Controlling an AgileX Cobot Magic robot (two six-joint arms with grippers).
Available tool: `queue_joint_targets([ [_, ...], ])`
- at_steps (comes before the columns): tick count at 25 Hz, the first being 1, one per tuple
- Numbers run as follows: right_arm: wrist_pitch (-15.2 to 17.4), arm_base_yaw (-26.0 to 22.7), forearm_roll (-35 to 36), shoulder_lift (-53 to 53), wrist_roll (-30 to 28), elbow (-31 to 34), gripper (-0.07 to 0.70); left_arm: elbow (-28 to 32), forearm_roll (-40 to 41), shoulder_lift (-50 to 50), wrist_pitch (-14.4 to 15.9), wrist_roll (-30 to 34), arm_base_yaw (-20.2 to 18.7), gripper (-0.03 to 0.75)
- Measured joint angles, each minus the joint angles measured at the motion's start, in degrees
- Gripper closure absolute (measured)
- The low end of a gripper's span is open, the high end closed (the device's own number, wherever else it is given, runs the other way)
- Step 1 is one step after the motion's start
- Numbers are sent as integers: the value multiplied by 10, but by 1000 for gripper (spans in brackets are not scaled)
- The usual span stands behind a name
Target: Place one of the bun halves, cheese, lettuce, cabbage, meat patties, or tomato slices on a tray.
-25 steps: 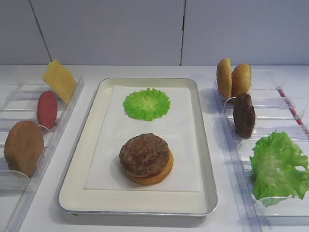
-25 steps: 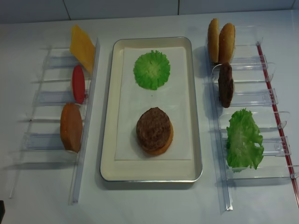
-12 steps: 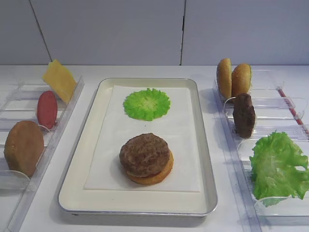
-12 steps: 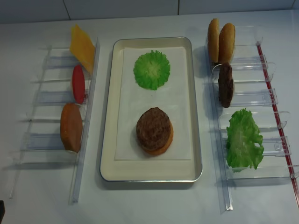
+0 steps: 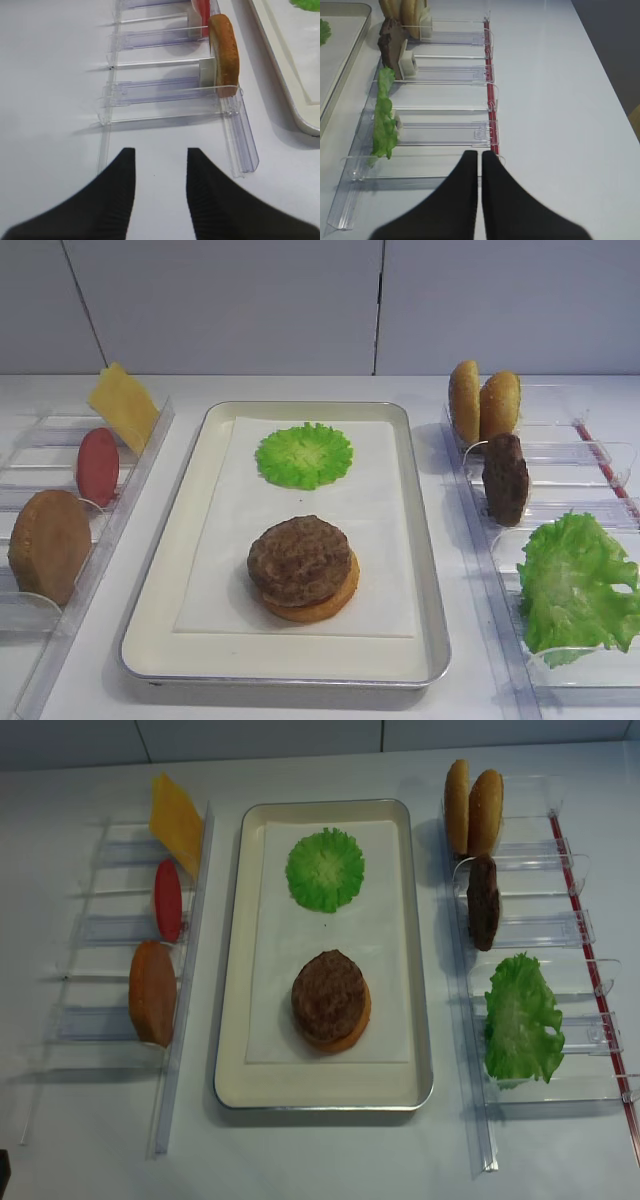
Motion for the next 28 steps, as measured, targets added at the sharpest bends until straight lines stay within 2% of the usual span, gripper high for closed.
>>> queue_joint_targets([
  [28, 0, 0, 0, 0, -2, 0, 596, 0, 0, 0, 0, 0, 0, 484],
])
